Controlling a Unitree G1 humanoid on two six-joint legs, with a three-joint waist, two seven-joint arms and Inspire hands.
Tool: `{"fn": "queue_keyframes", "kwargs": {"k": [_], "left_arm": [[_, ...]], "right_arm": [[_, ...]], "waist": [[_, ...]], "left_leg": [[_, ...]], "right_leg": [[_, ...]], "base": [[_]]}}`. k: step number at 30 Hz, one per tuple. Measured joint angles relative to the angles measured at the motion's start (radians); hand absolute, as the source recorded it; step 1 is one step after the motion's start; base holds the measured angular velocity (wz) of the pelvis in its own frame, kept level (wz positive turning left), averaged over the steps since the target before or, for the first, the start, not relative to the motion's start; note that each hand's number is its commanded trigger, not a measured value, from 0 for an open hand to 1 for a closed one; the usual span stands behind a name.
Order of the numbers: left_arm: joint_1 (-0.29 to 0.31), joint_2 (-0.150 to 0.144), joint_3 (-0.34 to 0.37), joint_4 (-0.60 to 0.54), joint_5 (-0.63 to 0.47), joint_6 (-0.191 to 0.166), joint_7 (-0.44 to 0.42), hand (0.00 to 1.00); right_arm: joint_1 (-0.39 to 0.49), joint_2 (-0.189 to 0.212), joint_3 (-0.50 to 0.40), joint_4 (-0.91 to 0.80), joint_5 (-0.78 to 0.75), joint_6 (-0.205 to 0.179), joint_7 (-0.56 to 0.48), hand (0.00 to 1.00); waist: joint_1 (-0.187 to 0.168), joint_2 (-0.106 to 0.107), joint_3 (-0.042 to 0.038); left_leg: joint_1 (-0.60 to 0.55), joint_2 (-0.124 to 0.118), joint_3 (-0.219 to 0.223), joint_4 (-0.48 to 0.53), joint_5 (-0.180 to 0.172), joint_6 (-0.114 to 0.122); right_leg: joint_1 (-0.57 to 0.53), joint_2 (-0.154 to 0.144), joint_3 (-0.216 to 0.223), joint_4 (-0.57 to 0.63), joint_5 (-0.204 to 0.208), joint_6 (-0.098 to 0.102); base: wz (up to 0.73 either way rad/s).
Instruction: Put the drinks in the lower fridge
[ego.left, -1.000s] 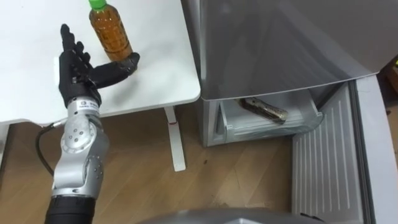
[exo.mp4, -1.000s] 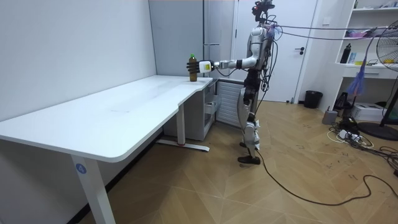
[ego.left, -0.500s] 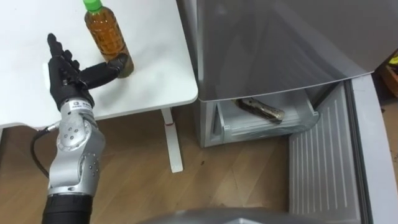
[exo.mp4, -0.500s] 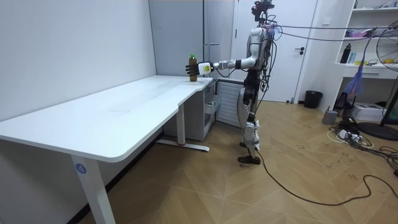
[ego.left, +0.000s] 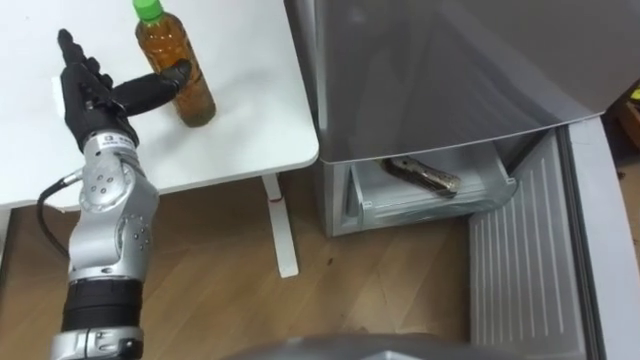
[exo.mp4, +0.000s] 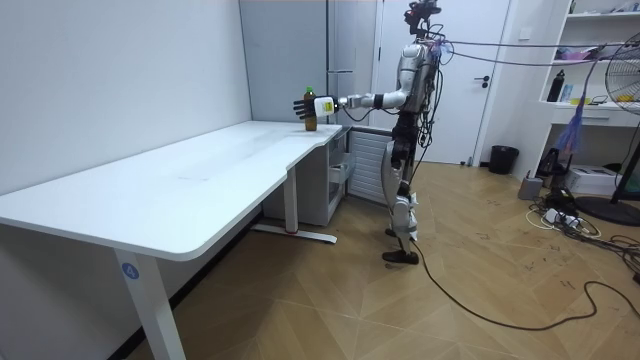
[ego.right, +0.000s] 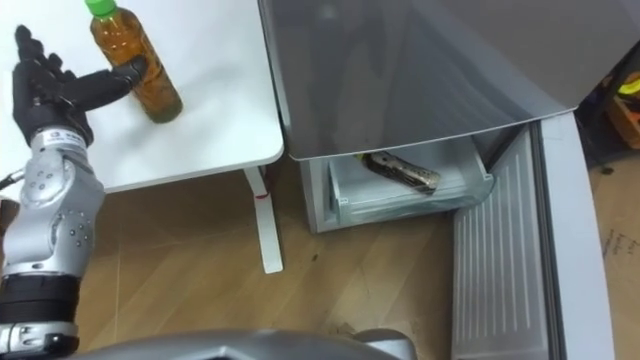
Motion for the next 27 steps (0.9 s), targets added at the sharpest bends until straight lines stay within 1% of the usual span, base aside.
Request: {"fn": "queue_keyframes", "kwargs": {"k": [5,8,10,13,15,19,22,25,27], "left_arm": [[0.0,0.014,0.001,0.0,0.001,0.0,-0.003,0.0],[-0.001,0.015,0.007,0.0,0.002,0.001,-0.003,0.0],[-0.005,0.014,0.007,0.001,0.001,0.002,-0.008,0.0],[-0.029,0.015,0.008,0.015,0.001,0.013,-0.01,0.0],[-0.037,0.016,0.009,0.018,0.001,0.015,-0.013,0.0],[-0.037,0.016,0.009,0.018,0.001,0.02,-0.032,0.0],[-0.037,0.016,0.009,0.018,0.002,0.025,-0.035,0.0],[-0.046,0.017,0.009,0.022,0.001,0.034,-0.04,0.0],[-0.073,0.022,0.009,0.045,0.001,0.039,-0.053,0.0]], "right_arm": [[0.002,-0.004,0.0,0.0,-0.025,0.007,0.0,0.0],[0.002,-0.004,0.0,0.007,-0.051,0.008,0.001,0.0],[0.003,-0.004,0.0,0.011,-0.072,0.019,0.001,0.0],[0.005,-0.003,0.001,0.012,-0.107,0.037,0.011,0.0],[0.006,-0.002,0.001,0.012,-0.13,0.048,0.019,0.0],[0.005,-0.002,0.001,0.012,-0.152,0.051,0.022,0.0],[0.004,-0.002,0.001,0.011,-0.159,0.062,0.023,0.0],[-0.003,0.001,0.001,0.011,-0.18,0.063,0.023,0.0],[-0.007,0.001,0.001,0.011,-0.182,0.063,0.025,0.0]], "waist": [[-0.009,0.008,0.0002],[-0.021,0.008,0.0003],[-0.021,0.007,0.0006],[-0.021,0.005,0.0025],[-0.021,0.0,0.0053],[-0.021,-0.005,0.0084],[-0.023,-0.007,0.0084],[-0.023,-0.006,0.008],[-0.023,-0.005,0.0075]], "left_leg": [[0.001,0.0,0.001,0.0,0.0,0.0],[0.005,0.0,0.001,0.0,0.0,0.0],[0.008,0.0,0.002,0.0,0.0,0.0],[0.008,-0.001,0.004,0.0,0.0,0.0],[0.008,0.0,0.005,0.0,0.0,0.0],[0.007,0.0,0.008,0.0,0.0,0.0],[0.004,0.0,0.009,0.0,0.0,0.0],[-0.004,0.0,0.008,0.0,0.0,0.0],[-0.011,0.0,0.006,0.0,0.0,0.0]], "right_leg": [[0.0,0.0,0.001,0.001,0.0,0.0],[0.003,0.0,0.003,0.001,0.0,0.0],[0.003,0.0,0.008,0.002,0.0,0.0],[0.002,0.001,0.013,0.003,0.0,0.0],[0.0,0.002,0.017,0.003,0.0,0.0],[-0.002,0.003,0.022,0.003,0.0,0.0],[-0.007,0.003,0.023,0.005,0.0,0.0],[-0.013,0.003,0.023,0.005,0.0,0.0],[-0.015,0.003,0.022,0.007,0.0,0.0]], "base": [[0.0],[-0.01],[-0.05],[-0.03],[-0.04],[-0.02],[0.0],[0.0],[0.0]]}}
